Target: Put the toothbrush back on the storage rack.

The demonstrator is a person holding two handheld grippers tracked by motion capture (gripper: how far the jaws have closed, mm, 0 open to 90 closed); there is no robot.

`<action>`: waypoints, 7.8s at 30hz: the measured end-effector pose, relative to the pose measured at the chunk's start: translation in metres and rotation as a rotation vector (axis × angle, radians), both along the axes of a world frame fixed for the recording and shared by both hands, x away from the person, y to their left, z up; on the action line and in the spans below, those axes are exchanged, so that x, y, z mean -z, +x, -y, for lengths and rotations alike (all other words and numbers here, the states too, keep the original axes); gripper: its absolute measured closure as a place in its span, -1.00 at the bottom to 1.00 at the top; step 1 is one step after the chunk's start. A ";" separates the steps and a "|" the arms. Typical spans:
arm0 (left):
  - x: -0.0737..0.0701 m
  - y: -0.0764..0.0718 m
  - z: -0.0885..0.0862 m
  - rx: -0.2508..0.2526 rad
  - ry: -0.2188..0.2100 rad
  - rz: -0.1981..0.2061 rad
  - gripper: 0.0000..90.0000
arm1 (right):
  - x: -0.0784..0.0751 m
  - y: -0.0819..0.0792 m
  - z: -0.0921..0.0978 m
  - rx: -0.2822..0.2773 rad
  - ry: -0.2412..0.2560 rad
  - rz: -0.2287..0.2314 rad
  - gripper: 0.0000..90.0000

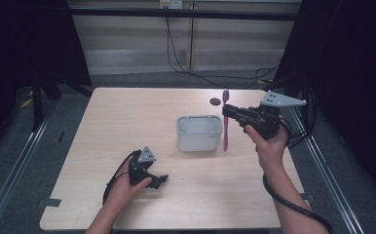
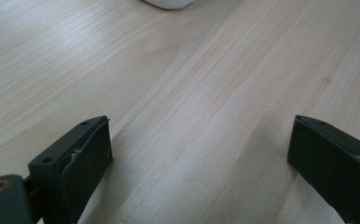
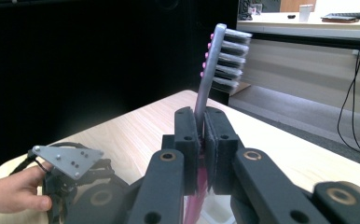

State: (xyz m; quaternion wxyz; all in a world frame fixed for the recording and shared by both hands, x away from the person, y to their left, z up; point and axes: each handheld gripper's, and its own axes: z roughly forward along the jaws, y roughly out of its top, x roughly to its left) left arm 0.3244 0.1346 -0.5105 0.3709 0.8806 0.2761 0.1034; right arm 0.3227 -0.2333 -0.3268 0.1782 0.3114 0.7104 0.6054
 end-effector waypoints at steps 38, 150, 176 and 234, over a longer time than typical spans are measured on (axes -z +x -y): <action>0.000 0.000 0.000 -0.004 -0.006 0.001 -0.87 | -0.015 0.022 -0.007 0.063 0.042 0.069 0.88; 0.000 0.000 0.000 0.004 0.003 -0.003 -0.87 | 0.040 0.060 -0.015 0.169 -0.005 0.094 0.87; 0.000 0.000 0.000 0.004 0.003 -0.003 -0.87 | 0.056 0.057 -0.010 0.172 0.001 0.077 0.87; 0.000 0.000 0.000 0.002 0.003 0.000 -0.87 | 0.093 0.043 -0.009 0.156 -0.023 0.015 0.87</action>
